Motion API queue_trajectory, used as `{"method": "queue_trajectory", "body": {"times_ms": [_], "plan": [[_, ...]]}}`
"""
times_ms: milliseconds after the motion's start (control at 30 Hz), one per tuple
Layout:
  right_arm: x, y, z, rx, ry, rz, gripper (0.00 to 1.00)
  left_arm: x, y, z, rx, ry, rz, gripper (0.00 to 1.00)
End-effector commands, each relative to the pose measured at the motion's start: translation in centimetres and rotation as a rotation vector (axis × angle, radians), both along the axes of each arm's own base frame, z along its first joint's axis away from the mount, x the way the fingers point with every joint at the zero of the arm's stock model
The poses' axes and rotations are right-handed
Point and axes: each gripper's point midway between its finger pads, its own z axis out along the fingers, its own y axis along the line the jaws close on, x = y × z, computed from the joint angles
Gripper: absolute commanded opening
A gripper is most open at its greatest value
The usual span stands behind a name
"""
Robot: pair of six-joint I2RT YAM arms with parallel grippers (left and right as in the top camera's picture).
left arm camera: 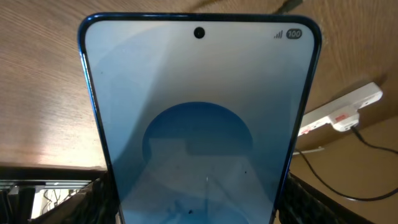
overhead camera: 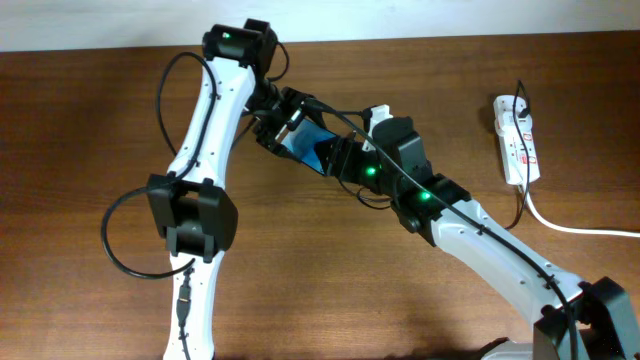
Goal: Plug charger to phone and switch on socket
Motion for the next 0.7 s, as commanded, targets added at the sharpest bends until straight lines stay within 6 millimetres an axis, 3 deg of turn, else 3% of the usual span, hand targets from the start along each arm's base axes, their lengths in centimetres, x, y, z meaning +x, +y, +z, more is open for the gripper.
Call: {"method": "queue_trajectory", "body": {"times_ms": [0, 200, 467, 667], "plan": [[1.0, -0.1, -0.1, -0.021, -0.022, -0.046, 0.62, -0.1, -0.8, 1.1, -0.028, -0.013, 0.001, 0.0], [1.3, -0.1, -2.3, -0.05, 0.016, -0.054, 0.5, -0.2, -0.6, 0.5, 0.034, -0.032, -0.019, 0.0], [1.5, 0.0, -2.0, -0.042, 0.002, -0.055, 0.46, 0.1, -0.2, 0.1, 0.069, -0.059, -0.03, 0.0], [1.4, 0.6, -3.0, -0.007, 0.052, -0.048, 0.42, -0.1, -0.6, 0.1, 0.07, -0.058, -0.039, 0.0]]}}
